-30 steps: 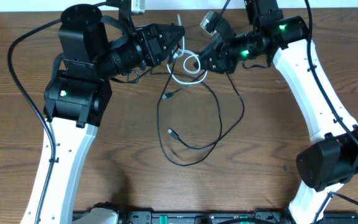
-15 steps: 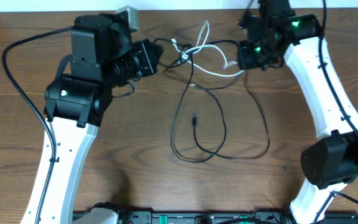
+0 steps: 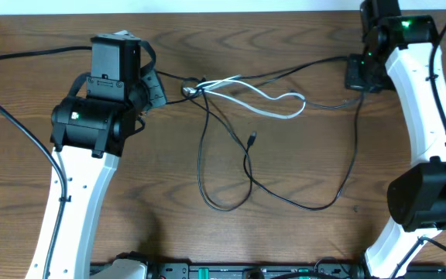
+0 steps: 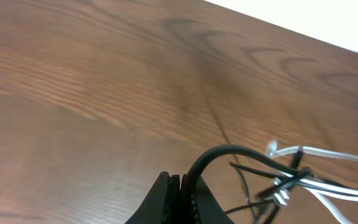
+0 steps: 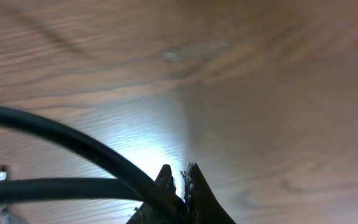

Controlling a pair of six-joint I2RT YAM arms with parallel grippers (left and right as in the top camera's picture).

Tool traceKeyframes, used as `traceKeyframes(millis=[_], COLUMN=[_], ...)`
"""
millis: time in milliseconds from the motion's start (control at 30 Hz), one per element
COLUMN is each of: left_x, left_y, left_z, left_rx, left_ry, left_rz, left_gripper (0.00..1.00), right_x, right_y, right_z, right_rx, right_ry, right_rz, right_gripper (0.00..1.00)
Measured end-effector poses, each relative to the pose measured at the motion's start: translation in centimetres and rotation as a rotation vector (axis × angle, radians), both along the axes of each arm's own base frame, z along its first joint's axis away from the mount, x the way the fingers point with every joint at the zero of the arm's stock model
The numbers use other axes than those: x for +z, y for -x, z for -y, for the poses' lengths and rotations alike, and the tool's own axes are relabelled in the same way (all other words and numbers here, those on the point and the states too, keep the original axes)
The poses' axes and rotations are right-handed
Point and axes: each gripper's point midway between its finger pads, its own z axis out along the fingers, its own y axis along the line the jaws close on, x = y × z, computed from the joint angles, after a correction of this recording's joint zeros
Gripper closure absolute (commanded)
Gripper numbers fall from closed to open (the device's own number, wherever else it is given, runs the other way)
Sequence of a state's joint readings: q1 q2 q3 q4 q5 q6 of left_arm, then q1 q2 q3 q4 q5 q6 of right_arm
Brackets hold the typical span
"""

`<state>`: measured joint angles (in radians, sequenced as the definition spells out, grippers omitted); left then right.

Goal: Untangle cables

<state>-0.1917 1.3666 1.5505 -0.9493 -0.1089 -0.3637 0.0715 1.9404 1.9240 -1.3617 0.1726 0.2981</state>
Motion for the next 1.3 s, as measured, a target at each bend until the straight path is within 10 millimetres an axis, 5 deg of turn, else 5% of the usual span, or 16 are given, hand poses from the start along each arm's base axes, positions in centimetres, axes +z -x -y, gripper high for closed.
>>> traceKeyframes(millis=[333,567,800,833,867,900,933,967,1033,1300], left_x=[0.1,0.3,0.3,0.3,0.3,0.4,0.5,0.7,1.2,3.0], left_y=[0.1,0.2,-0.4,-0.6,-0.7,-0.8,-0.9,-1.1,-1.4,-1.0], left_z=[-3.9,-6.3,-4.4,-3.8,-3.2,-2.7,-2.0,-1.0,0.6,5.6], left_rx=[0.118,0.185,0.110,0.084,0.055,0.028,-0.007,-0.054,-0.133,-0.376], left_ry=[-0.099,-0.129,-0.047,-0.023,-0.002,0.016,0.041,0.073,0.125,0.312], left_rz=[0.000,0.000,0.014,0.016,0.018,0.022,0.028,0.037,0.057,0.104], left_gripper=[0.92,0.92,0.92,0.93,0.93,0.92,0.93,0.93,0.93,0.92], right_x=[-3.0,-4.3,-4.2,-4.2,-4.2,-4.2,-4.1,-4.1,-4.1,-2.6], right_y=[2.0,1.3,0.4,0.5,0.5,0.5,0.6,0.7,1.0,1.3], right_z=[3.5,1.3,-2.8,-3.4,-3.8,-4.3,-4.9,-5.6,-6.8,-11.2], right_rx=[-0.109,-0.013,0.164,0.190,0.207,0.234,0.262,0.299,0.374,0.538], right_ry=[0.039,-0.075,-0.209,-0.218,-0.222,-0.228,-0.234,-0.242,-0.257,-0.315], right_rz=[-0.089,-0.082,-0.055,-0.057,-0.057,-0.059,-0.060,-0.062,-0.068,-0.051], right_gripper=[0.99,0.99,0.99,0.96,0.80,0.59,0.26,0.09,0.03,0.04])
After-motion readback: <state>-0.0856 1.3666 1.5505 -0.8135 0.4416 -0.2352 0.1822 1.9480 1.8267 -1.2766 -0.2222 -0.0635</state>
